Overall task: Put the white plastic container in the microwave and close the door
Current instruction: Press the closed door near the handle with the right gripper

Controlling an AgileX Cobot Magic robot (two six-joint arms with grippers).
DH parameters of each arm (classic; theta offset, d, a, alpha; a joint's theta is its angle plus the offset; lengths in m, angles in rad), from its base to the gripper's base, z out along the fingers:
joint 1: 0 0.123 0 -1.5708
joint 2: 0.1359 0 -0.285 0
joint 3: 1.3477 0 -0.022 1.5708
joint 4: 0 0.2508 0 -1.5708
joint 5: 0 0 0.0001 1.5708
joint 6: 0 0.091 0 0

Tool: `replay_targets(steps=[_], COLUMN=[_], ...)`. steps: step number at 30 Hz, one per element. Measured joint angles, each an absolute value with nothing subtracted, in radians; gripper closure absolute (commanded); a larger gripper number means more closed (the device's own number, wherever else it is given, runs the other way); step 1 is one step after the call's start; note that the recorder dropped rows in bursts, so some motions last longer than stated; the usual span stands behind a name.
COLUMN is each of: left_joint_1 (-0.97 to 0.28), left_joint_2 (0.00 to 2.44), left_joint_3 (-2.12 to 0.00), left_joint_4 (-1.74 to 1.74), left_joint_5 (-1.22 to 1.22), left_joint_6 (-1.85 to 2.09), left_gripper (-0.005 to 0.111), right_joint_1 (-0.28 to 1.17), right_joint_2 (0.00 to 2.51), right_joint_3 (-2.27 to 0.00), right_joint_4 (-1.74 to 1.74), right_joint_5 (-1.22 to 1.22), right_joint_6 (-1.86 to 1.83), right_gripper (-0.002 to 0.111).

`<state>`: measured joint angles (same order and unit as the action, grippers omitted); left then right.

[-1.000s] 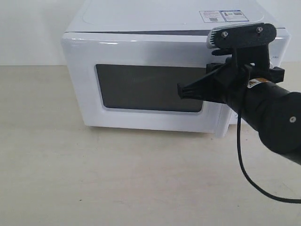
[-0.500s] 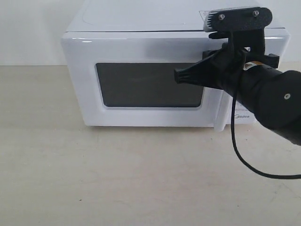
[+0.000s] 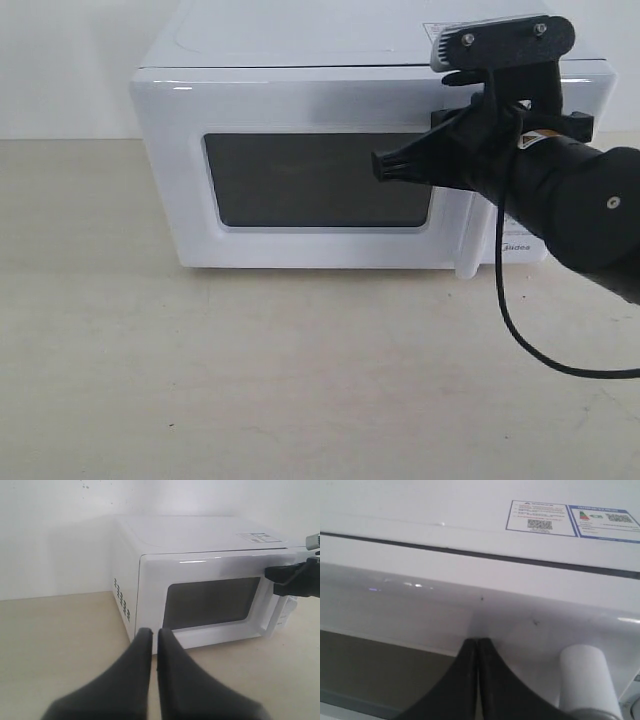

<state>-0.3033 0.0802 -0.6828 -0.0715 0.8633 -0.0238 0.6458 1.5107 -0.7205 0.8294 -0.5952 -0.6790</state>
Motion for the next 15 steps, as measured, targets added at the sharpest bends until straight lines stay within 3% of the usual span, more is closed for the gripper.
replay_targets(steps=[15], left_joint_1=[-0.303], left_joint_2=[0.080], left_joint_3=[-0.683], left_joint_4=[-0.071], left_joint_5=[0.863], left_joint_6=[-0.039], left_gripper=[0.102], right_joint_1=[0.635], right_joint_2=[1.499], right_joint_3=[-0.734], right_joint_4=[0.814], right_joint_5=[-0.582], right_joint_6=[-0.710], right_gripper=[0.108])
